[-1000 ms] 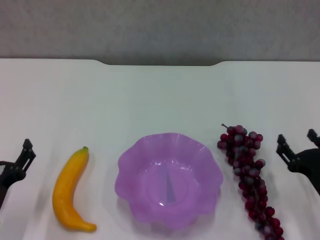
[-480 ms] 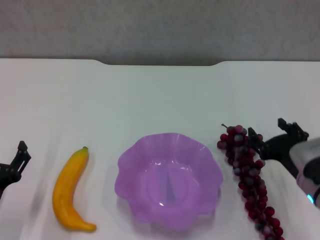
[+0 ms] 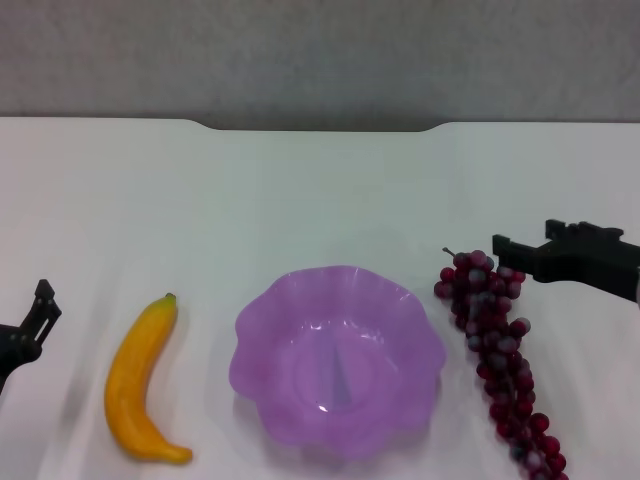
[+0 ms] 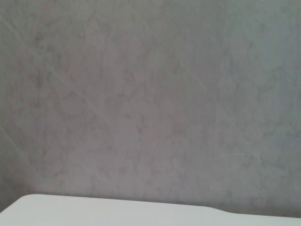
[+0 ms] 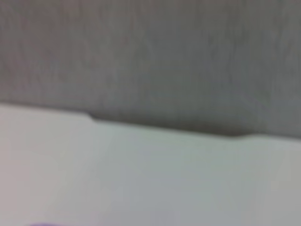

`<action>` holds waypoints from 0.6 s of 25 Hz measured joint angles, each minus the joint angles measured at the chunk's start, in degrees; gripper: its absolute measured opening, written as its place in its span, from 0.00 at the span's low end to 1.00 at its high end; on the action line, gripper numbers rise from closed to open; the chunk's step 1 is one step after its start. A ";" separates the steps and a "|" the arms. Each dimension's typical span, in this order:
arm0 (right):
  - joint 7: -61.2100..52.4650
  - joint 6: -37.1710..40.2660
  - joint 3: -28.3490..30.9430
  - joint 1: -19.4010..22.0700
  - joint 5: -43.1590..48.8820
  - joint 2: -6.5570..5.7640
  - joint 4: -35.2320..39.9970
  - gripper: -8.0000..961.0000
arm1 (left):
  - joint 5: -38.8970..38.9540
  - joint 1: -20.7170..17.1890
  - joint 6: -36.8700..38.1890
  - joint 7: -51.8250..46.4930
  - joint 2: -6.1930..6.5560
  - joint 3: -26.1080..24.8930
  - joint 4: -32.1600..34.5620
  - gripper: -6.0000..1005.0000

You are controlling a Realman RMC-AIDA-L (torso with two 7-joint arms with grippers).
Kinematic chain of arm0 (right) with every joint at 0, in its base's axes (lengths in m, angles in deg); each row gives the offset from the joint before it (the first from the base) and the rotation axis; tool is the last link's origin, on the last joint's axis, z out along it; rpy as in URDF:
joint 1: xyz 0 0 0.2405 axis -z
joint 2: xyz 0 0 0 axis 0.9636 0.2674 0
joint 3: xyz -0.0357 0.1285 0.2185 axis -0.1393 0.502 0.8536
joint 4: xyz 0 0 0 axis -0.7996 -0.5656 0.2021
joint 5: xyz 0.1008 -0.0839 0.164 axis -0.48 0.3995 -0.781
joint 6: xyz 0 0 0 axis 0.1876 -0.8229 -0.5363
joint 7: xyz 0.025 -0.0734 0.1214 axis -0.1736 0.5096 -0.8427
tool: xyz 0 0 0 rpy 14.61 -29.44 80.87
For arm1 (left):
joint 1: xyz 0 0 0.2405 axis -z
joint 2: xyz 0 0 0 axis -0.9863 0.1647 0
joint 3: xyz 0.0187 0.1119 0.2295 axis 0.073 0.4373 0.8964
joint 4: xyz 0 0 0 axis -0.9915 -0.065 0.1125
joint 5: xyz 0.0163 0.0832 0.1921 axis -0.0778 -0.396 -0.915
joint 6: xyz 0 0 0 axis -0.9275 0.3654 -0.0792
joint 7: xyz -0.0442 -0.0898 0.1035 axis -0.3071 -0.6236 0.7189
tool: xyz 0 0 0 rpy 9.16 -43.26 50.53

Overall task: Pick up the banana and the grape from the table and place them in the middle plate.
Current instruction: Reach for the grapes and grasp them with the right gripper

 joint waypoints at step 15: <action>-33.06 -25.99 1.03 -14.25 38.39 0.47 -2.05 0.82 | 0.01 0.68 0.00 -0.01 -0.11 0.00 0.03 0.90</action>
